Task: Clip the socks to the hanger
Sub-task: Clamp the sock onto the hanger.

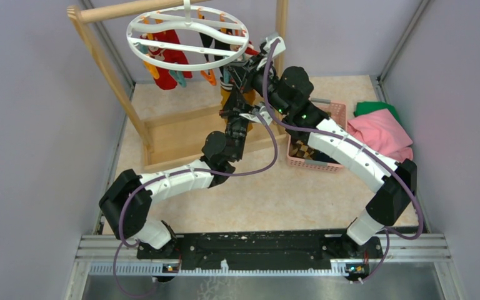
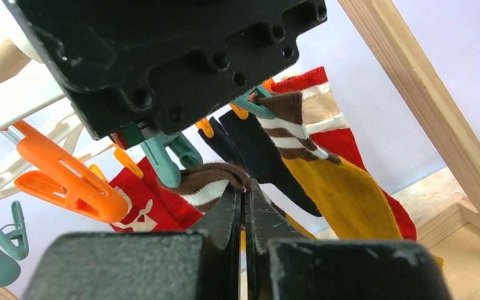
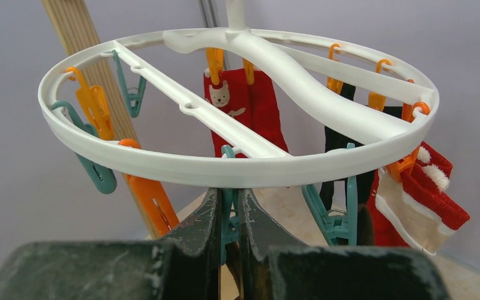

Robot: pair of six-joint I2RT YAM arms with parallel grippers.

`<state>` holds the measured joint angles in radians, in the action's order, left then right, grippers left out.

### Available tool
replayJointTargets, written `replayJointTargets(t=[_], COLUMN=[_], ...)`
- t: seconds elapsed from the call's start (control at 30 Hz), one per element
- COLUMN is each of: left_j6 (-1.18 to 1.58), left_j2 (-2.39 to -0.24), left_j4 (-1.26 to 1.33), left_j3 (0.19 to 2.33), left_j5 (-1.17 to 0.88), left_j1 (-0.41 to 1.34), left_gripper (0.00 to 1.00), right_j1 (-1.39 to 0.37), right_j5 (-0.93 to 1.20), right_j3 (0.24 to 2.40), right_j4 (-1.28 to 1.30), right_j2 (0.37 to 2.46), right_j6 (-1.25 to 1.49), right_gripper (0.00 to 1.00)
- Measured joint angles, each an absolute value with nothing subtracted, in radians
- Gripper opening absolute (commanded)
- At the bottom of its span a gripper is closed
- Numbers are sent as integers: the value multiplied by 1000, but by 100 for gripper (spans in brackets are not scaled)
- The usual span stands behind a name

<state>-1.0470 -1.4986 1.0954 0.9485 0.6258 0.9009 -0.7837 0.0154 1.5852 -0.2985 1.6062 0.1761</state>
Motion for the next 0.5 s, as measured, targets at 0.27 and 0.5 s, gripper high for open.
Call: replayJointTargets(t=[0.27, 0.5], left_j6=[-1051, -1064], left_j2=[-1493, -1492], left_j4=[1099, 1100], left_j3=[949, 954], left_j5=[639, 656], left_j1=[901, 902], left_gripper=[0, 0], right_j1=[-784, -784], right_j5=[12, -7], right_j3=[1584, 1584], right_j4=[-299, -299], right_j2=[1606, 1606], right_j6=[157, 141], right_gripper=[0, 0])
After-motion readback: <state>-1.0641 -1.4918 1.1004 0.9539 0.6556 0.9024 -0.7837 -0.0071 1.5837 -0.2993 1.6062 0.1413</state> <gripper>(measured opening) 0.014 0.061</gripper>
